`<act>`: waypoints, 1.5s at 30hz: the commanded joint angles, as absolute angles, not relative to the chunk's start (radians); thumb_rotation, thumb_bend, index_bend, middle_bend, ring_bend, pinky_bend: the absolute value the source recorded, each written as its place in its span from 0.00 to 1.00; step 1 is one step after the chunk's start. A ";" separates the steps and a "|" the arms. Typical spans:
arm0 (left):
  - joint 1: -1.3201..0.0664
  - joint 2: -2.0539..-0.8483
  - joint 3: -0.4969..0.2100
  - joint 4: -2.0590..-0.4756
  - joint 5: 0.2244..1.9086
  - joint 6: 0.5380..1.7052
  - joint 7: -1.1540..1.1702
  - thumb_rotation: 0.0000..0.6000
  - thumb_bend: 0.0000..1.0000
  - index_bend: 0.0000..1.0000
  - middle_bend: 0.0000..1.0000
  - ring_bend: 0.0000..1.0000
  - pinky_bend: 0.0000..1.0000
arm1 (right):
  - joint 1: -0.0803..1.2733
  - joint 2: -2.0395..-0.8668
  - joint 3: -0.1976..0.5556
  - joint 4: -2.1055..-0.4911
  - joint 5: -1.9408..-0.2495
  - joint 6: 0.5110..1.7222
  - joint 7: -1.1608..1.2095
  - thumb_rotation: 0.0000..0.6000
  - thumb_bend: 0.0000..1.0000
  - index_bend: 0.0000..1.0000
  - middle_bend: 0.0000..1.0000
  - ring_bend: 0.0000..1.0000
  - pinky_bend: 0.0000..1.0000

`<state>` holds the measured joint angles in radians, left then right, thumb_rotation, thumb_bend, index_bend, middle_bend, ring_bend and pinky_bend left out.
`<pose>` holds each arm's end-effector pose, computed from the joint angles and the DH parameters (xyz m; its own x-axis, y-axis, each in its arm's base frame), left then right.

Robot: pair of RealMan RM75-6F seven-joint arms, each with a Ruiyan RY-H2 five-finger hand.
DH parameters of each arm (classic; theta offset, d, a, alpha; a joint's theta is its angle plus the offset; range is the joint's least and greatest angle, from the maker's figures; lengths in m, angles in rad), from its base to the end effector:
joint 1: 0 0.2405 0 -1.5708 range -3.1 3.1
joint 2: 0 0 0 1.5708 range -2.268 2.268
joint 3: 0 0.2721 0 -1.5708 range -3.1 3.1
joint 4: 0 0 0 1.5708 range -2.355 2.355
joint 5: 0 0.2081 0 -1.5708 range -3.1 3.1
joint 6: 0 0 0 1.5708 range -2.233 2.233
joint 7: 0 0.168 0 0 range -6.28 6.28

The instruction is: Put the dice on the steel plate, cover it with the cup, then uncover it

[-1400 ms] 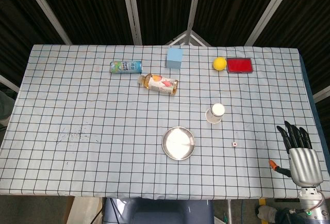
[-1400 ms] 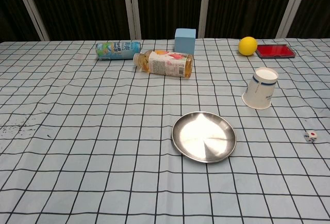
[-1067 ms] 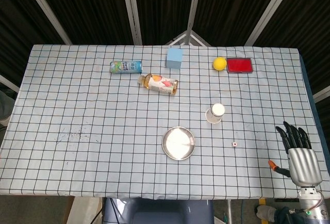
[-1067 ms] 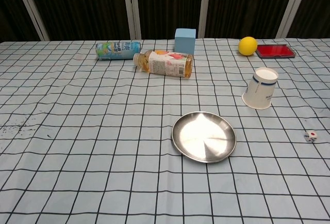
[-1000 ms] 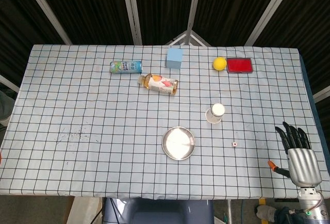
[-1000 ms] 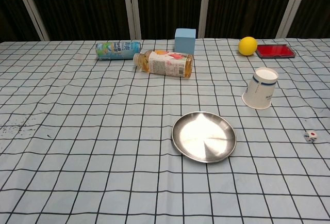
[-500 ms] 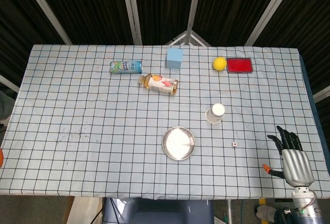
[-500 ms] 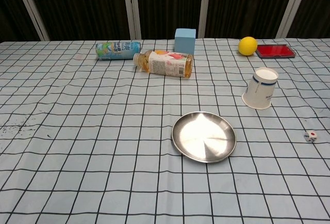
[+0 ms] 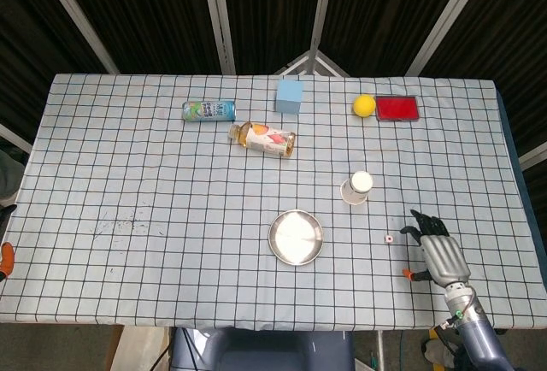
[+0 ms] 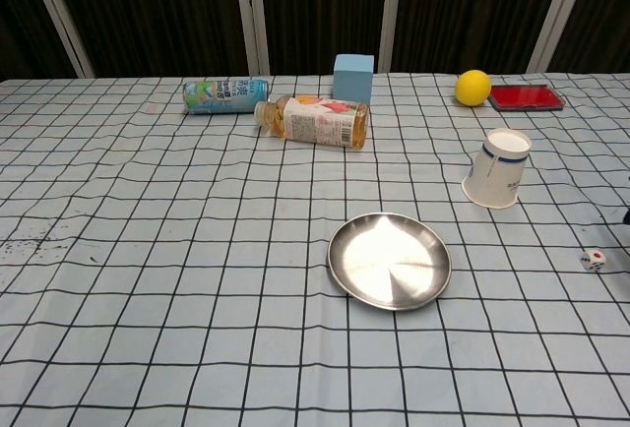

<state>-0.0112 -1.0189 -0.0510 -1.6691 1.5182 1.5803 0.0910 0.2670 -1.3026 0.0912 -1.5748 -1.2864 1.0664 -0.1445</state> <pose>-0.3235 0.1817 0.2089 0.5169 -0.0614 0.8538 0.8560 0.0432 -0.5151 -0.3167 -0.2597 0.0577 0.3431 -0.3400 0.8756 -0.9342 -0.0263 0.3558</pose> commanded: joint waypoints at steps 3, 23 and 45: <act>-0.010 -1.019 -0.053 -1.667 1.515 1.584 0.089 1.00 0.84 0.14 0.00 0.00 0.00 | 0.350 -1.381 0.125 -1.478 -1.211 0.971 -0.209 1.00 0.16 0.33 0.04 0.02 0.00; -0.022 -1.034 -0.056 -1.660 1.499 1.564 0.120 1.00 0.84 0.14 0.00 0.00 0.00 | 0.417 -1.423 0.150 -1.401 -1.134 0.924 -0.252 1.00 0.25 0.42 0.07 0.05 0.00; -0.030 -1.045 -0.053 -1.659 1.498 1.553 0.144 1.00 0.84 0.14 0.00 0.00 0.00 | 0.427 -1.417 0.132 -1.410 -1.104 0.924 -0.240 1.00 0.27 0.50 0.08 0.06 0.00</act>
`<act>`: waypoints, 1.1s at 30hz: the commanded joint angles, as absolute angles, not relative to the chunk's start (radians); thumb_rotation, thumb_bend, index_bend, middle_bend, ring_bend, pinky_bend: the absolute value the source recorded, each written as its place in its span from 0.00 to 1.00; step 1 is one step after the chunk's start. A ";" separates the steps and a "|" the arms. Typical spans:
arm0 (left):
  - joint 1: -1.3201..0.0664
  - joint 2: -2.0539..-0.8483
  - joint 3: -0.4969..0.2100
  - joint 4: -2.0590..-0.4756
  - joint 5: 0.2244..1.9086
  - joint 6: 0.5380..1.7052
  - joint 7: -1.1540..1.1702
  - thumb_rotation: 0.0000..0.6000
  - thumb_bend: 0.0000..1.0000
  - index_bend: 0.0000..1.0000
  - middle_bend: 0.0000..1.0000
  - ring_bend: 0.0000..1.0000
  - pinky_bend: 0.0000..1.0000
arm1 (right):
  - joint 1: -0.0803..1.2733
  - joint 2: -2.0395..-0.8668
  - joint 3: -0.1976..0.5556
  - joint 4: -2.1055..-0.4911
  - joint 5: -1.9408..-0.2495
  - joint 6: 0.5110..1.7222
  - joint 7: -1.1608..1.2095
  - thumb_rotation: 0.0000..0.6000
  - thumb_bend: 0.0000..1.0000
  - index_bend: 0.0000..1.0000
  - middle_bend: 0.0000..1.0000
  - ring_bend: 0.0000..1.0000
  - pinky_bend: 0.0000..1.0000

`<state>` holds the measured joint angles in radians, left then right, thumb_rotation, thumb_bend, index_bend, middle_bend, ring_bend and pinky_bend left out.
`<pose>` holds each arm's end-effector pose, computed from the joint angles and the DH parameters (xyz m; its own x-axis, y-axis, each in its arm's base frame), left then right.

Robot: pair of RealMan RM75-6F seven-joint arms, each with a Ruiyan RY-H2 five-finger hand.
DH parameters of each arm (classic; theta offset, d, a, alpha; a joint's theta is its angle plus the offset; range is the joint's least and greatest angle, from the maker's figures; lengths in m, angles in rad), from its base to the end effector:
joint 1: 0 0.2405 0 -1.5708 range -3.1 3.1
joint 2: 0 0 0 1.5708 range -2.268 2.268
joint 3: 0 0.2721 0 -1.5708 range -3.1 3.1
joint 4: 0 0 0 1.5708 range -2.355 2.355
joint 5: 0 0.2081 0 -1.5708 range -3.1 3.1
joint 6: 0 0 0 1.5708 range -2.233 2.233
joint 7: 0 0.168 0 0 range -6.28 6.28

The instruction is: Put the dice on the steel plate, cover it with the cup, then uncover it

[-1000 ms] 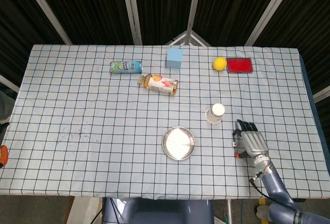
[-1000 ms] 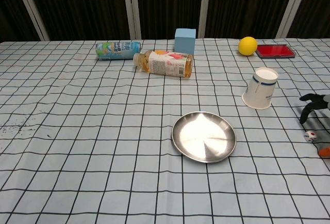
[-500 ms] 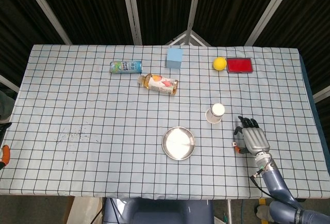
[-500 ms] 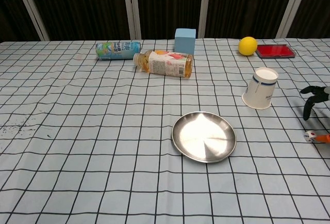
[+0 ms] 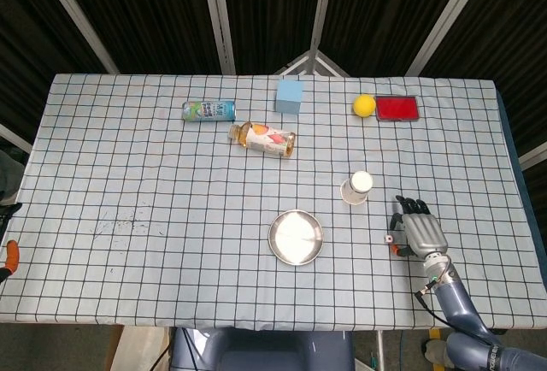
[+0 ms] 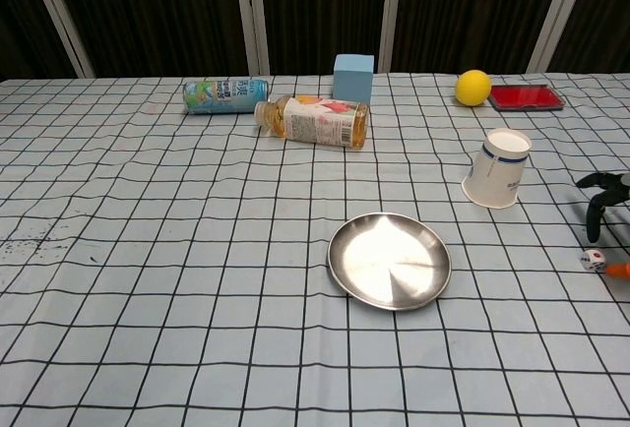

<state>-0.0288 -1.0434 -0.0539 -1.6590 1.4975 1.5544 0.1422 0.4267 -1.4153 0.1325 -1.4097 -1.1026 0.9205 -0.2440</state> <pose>-0.3259 0.1881 0.1999 0.5467 -0.0430 0.8362 0.8372 0.0489 -0.5448 -0.3170 -0.3170 0.0252 0.4046 -0.3938 0.8254 -0.9025 -0.0264 0.4298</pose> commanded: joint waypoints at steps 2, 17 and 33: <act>-0.030 -1.045 -0.053 -1.658 1.499 1.554 0.145 1.00 0.84 0.14 0.00 0.00 0.00 | 0.428 -1.417 0.131 -1.410 -1.105 0.926 -0.239 1.00 0.27 0.51 0.08 0.06 0.00; -0.036 -1.052 -0.054 -1.656 1.492 1.544 0.159 1.00 0.84 0.14 0.00 0.00 0.00 | 0.437 -1.431 0.122 -1.399 -1.103 0.928 -0.237 1.00 0.31 0.55 0.11 0.07 0.00; -0.037 -1.054 -0.054 -1.655 1.491 1.545 0.158 1.00 0.84 0.15 0.00 0.00 0.00 | 0.440 -1.433 0.125 -1.404 -1.101 0.953 -0.238 1.00 0.36 0.59 0.11 0.08 0.00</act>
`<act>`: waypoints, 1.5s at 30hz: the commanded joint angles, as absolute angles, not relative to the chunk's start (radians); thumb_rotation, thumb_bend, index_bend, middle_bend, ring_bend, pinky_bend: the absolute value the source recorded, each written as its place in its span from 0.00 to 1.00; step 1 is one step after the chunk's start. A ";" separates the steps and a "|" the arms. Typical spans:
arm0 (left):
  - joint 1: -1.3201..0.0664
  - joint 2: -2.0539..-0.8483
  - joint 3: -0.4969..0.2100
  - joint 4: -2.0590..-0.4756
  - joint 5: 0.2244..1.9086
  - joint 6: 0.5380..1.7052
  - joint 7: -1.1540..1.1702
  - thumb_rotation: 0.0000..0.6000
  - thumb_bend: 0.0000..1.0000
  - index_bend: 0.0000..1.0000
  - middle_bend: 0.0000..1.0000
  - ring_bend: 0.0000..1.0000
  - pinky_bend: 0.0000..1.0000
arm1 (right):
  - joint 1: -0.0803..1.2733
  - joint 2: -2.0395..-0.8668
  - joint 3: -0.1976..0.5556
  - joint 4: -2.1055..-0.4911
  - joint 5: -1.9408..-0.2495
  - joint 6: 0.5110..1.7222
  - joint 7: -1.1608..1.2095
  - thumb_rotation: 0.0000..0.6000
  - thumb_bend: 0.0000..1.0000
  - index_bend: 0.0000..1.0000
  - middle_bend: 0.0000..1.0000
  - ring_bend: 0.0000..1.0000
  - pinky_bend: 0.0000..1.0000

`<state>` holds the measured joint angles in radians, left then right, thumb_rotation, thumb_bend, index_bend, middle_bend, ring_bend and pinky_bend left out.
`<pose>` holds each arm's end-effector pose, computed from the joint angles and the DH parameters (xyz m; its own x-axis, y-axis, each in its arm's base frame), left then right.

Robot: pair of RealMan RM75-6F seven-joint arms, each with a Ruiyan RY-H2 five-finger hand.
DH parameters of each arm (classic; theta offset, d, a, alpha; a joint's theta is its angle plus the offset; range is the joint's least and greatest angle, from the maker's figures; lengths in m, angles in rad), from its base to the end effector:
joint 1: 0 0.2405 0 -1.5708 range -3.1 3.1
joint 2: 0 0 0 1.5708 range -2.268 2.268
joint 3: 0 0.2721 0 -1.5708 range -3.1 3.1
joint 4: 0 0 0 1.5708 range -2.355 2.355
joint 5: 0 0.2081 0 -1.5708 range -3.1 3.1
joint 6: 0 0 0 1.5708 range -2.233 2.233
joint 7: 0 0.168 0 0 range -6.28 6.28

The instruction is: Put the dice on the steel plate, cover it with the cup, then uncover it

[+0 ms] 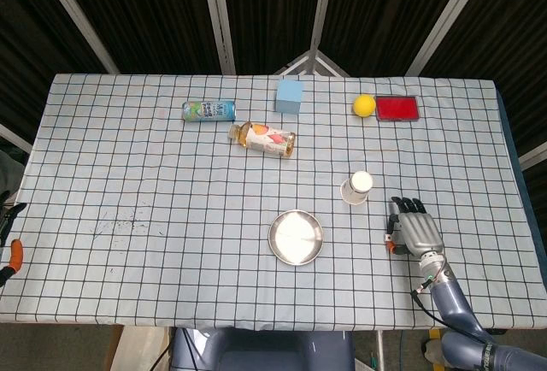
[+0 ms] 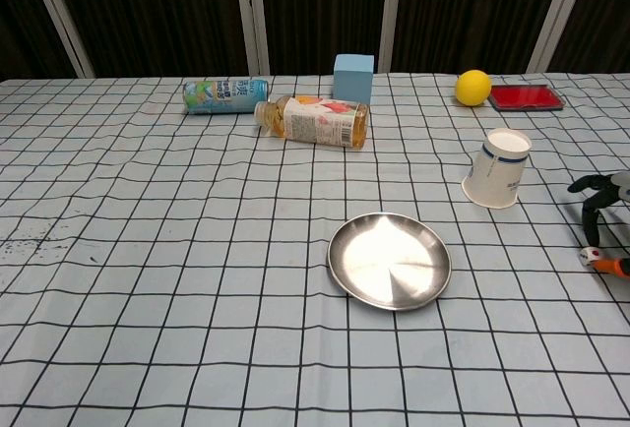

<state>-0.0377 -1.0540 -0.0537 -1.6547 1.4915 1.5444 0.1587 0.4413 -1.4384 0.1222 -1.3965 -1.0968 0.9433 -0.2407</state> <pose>-0.3262 0.1910 0.1957 0.5546 -0.0360 0.8314 0.8319 0.0467 -0.5529 -0.3126 -0.3198 0.0195 0.4018 -0.3810 0.8327 -0.9056 -0.0306 0.4230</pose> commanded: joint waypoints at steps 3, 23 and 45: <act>-0.037 -1.054 -0.055 -1.655 1.490 1.547 0.157 1.00 0.84 0.15 0.00 0.00 0.00 | 0.434 -1.409 0.139 -1.439 -1.117 0.991 -0.231 1.00 0.36 0.59 0.12 0.08 0.00; -0.029 -1.038 -0.054 -1.661 1.490 1.558 0.122 1.00 0.84 0.15 0.00 0.00 0.00 | 0.472 -1.303 0.148 -1.885 -1.273 1.058 -0.290 1.00 0.36 0.61 0.12 0.09 0.00; -0.042 -1.038 -0.058 -1.647 1.486 1.539 0.100 1.00 0.84 0.15 0.00 0.00 0.00 | 0.601 -1.573 0.165 -1.619 -1.158 0.952 -0.329 1.00 0.36 0.61 0.12 0.09 0.00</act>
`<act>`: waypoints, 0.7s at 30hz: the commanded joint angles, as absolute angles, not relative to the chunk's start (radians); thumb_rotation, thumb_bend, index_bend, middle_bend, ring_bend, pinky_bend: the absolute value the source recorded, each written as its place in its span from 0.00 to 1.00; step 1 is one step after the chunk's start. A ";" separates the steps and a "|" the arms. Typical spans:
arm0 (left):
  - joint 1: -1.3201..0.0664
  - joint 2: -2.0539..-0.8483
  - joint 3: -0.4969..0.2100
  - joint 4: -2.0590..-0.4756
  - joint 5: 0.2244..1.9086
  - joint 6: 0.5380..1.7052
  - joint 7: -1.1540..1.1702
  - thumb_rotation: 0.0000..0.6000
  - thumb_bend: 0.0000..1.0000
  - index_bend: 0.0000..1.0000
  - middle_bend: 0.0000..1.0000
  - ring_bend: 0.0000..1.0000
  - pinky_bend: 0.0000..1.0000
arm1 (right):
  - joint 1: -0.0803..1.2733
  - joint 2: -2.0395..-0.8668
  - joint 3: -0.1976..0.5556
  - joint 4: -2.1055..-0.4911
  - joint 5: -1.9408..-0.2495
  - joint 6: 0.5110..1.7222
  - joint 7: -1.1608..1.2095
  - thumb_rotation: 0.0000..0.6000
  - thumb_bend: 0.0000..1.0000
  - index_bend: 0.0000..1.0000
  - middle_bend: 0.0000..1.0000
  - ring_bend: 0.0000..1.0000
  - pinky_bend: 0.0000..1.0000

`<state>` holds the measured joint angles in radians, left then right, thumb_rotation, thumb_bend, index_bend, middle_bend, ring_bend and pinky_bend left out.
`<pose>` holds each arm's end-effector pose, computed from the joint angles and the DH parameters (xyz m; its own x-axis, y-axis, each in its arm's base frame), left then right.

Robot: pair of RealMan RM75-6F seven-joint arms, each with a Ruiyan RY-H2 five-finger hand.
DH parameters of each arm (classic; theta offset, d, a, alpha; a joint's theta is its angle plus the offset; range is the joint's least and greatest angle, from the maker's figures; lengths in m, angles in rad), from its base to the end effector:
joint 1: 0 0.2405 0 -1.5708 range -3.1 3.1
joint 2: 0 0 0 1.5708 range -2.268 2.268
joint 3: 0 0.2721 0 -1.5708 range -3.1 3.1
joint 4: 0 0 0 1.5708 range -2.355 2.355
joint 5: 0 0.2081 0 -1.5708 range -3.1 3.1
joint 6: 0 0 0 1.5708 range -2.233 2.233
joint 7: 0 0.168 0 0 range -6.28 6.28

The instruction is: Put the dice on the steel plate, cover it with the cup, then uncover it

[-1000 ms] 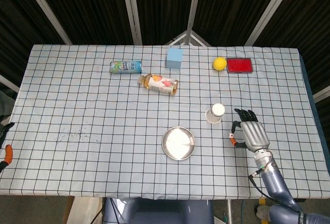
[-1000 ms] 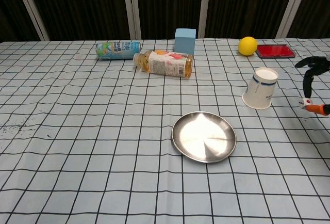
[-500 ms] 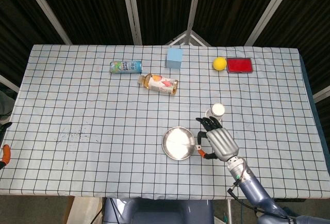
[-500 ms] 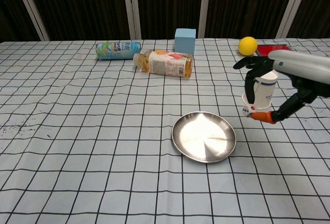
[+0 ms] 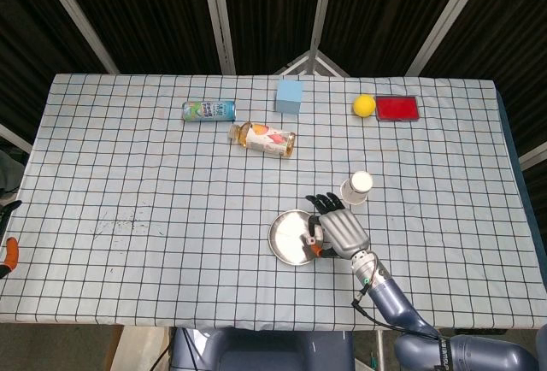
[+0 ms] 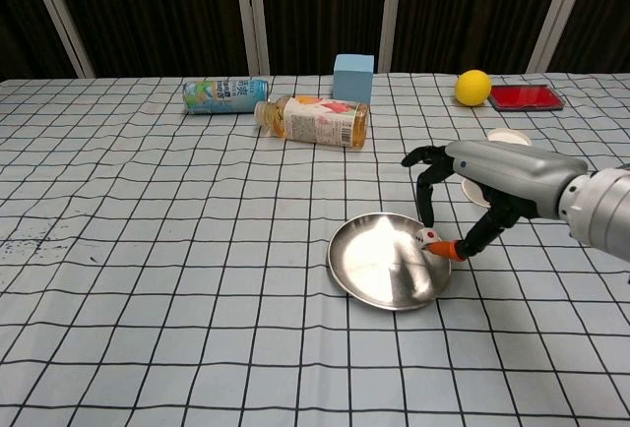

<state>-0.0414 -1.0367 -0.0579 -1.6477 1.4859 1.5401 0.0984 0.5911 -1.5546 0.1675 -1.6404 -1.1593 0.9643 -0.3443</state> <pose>-0.3283 0.1932 0.2026 0.5236 -0.0408 0.8510 0.8517 0.0473 -0.5218 -0.1598 -0.3191 -0.0361 0.3176 -0.3748 0.8710 -0.9215 -0.3384 0.1905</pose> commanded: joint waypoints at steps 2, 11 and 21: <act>-0.043 -1.038 -0.057 -1.646 1.485 1.536 0.101 1.00 0.84 0.15 0.00 0.00 0.00 | 0.605 -1.582 0.164 -1.610 -1.162 0.951 -0.325 1.00 0.36 0.61 0.12 0.09 0.00; -0.048 -1.044 -0.055 -1.648 1.484 1.528 0.116 1.00 0.84 0.15 0.00 0.00 0.00 | 0.652 -1.671 0.181 -1.540 -1.169 0.929 -0.306 1.00 0.36 0.61 0.12 0.09 0.00; -0.050 -1.043 -0.059 -1.641 1.476 1.524 0.108 1.00 0.84 0.15 0.00 0.00 0.00 | 0.692 -1.776 0.194 -1.390 -1.141 0.905 -0.292 1.00 0.36 0.59 0.12 0.09 0.00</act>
<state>-0.0502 -1.0428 -0.0585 -1.6413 1.4767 1.5249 0.1081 0.6843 -1.7603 0.1913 -1.4122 -1.1483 0.9088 -0.2958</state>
